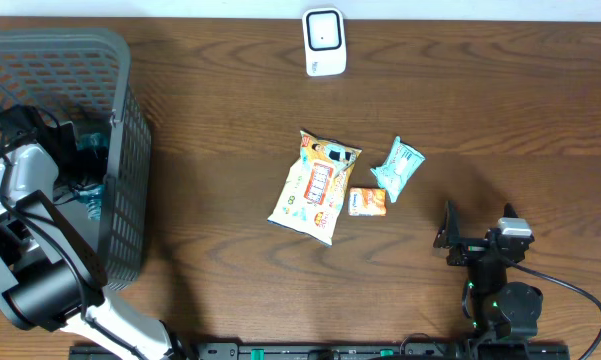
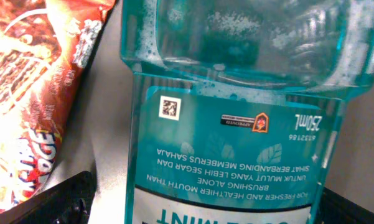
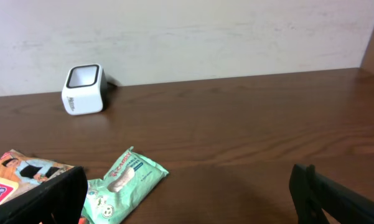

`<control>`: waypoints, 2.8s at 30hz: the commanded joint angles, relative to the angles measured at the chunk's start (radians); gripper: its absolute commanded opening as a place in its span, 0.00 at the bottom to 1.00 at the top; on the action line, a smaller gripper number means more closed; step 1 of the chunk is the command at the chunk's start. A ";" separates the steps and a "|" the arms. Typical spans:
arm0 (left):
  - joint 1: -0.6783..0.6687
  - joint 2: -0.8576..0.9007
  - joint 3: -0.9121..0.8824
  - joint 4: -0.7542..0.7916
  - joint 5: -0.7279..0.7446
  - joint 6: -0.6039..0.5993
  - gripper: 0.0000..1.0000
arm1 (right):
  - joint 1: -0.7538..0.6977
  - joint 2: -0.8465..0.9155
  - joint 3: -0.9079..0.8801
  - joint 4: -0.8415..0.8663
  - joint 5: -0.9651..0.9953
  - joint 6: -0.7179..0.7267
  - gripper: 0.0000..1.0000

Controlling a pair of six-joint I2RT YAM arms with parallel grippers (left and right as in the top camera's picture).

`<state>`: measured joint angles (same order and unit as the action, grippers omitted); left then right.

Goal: Scan the item barcode
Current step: 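Reach the left gripper into the basket and grasp the teal Listerine bottle, then lift the Listerine bottle out of the basket toward the table center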

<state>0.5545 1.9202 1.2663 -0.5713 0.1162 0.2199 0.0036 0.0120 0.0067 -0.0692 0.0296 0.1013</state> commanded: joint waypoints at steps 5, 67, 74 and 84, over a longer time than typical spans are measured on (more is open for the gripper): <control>-0.038 0.082 -0.072 -0.036 -0.039 -0.046 1.00 | -0.019 -0.006 -0.001 -0.003 -0.002 -0.010 0.99; -0.105 -0.730 0.006 0.020 -0.180 -0.294 0.53 | -0.019 -0.006 -0.001 -0.003 -0.002 -0.010 0.99; -0.105 -0.913 0.006 0.024 -0.097 -0.339 0.53 | -0.019 -0.006 -0.001 -0.003 -0.002 -0.010 0.99; -0.217 -0.985 0.006 0.027 0.148 -0.515 0.53 | -0.019 -0.006 -0.001 -0.003 -0.002 -0.010 0.99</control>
<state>0.3954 0.9455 1.2507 -0.5678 0.1410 -0.2245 0.0036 0.0120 0.0067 -0.0689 0.0296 0.1013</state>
